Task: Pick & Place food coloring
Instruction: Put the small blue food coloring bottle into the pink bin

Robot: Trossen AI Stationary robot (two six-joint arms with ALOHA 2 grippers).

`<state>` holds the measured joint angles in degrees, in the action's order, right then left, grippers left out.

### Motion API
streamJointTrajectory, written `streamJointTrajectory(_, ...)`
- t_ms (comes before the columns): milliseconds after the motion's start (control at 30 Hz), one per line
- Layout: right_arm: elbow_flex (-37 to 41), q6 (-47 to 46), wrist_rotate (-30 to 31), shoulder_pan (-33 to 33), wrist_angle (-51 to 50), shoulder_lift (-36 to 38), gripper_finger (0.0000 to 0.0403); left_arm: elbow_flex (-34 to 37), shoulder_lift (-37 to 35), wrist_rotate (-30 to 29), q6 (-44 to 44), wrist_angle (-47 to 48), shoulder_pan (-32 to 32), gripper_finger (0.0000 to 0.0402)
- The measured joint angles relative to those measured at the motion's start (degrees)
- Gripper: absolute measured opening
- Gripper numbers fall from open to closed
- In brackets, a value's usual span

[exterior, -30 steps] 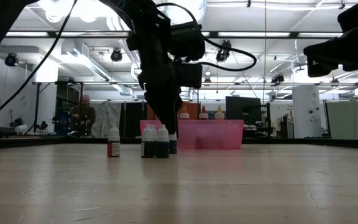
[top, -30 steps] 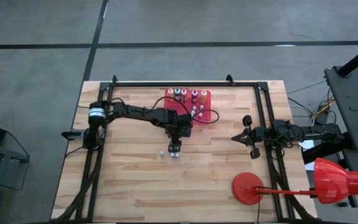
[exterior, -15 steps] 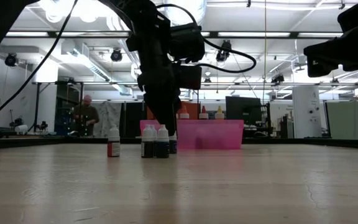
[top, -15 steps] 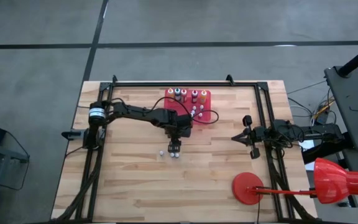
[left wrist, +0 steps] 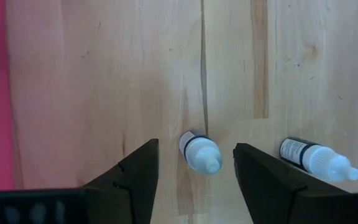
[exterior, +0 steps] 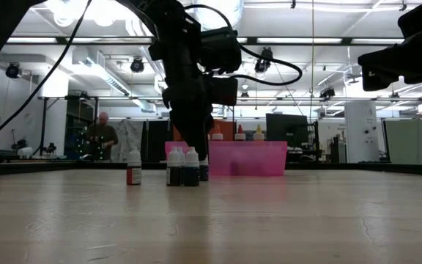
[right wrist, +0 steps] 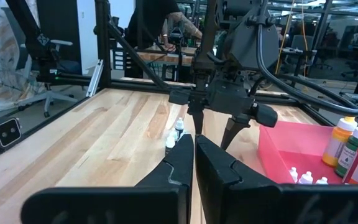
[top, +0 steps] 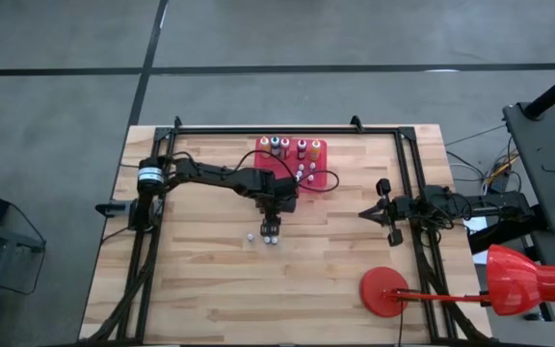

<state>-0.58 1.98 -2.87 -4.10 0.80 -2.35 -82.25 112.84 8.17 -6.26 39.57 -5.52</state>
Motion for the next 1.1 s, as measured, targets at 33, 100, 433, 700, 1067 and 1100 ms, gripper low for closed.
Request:
streamJointTrajectory(33,0.01,0.00,0.00,0.00,0.00,0.00,0.0008,0.01,0.00,-0.16,-0.02,-0.02,0.00,0.0173)
streamJointTrajectory(100,0.00,-0.02,0.00,0.00,0.00,0.00,0.0008,0.02,0.00,-0.16,-0.02,-0.08,-0.02,0.0158)
streamJointTrajectory(433,0.02,0.00,0.00,0.00,0.00,0.00,0.0008,0.02,0.00,-0.11,-0.02,-0.08,-0.02,0.0079)
streamJointTrajectory(700,0.00,0.00,0.00,0.04,0.00,0.00,0.0008,0.02,0.00,-0.11,0.07,-0.13,-0.02,0.0035)
streamJointTrajectory(1067,0.01,0.00,0.00,0.04,0.01,0.02,0.0008,-3.14,-0.42,-0.11,0.76,4.20,-0.29,0.0032)
streamJointTrajectory(1100,0.02,-0.01,-0.01,0.04,0.00,0.01,0.0008,-4.27,-0.51,-0.09,0.74,5.21,-0.40,0.0032)
